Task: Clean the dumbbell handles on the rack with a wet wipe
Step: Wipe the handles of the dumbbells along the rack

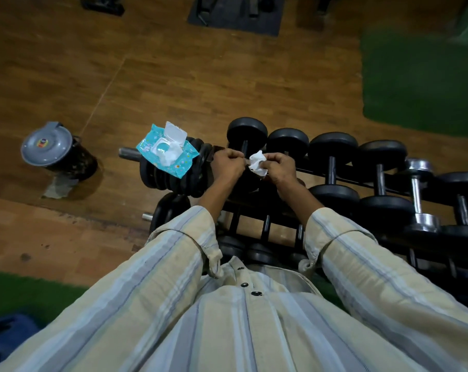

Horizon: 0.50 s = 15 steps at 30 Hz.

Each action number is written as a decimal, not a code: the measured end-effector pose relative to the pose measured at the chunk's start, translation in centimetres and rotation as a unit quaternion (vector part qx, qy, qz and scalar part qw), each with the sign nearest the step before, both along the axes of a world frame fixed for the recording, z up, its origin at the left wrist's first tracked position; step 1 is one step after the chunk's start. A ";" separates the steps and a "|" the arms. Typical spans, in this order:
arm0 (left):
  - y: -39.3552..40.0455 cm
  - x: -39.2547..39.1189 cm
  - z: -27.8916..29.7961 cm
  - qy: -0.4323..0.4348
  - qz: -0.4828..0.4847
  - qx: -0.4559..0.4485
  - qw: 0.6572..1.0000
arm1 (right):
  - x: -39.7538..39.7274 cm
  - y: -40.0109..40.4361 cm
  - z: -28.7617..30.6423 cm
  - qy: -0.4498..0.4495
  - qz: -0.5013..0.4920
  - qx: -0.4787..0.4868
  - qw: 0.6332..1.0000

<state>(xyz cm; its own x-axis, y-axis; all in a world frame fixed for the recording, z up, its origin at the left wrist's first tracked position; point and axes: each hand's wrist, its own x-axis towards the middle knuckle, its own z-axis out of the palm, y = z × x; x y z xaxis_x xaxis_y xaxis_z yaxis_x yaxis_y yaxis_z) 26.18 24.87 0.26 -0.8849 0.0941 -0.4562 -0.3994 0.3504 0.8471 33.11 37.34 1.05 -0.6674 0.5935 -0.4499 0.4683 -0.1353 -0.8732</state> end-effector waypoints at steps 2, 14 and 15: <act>-0.4 1.9 0.6 -0.002 -0.003 0.005 1.000 | 1.6 -0.4 0.3 -0.001 -0.009 0.006 1.000; 1.2 8.4 0.7 0.002 -0.048 -0.007 0.999 | 9.8 0.6 1.1 0.041 -0.053 0.029 0.997; 1.5 8.7 1.0 0.006 -0.052 -0.007 0.999 | 10.0 0.9 1.1 0.041 -0.053 0.033 0.997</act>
<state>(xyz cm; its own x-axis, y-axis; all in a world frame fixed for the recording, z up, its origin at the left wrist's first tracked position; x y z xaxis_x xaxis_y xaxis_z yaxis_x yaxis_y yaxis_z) 34.90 26.38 1.31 -0.8760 0.1799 -0.4475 -0.3496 0.4024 0.8461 43.15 38.23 2.15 -0.6318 0.6897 -0.3537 0.3806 -0.1215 -0.9167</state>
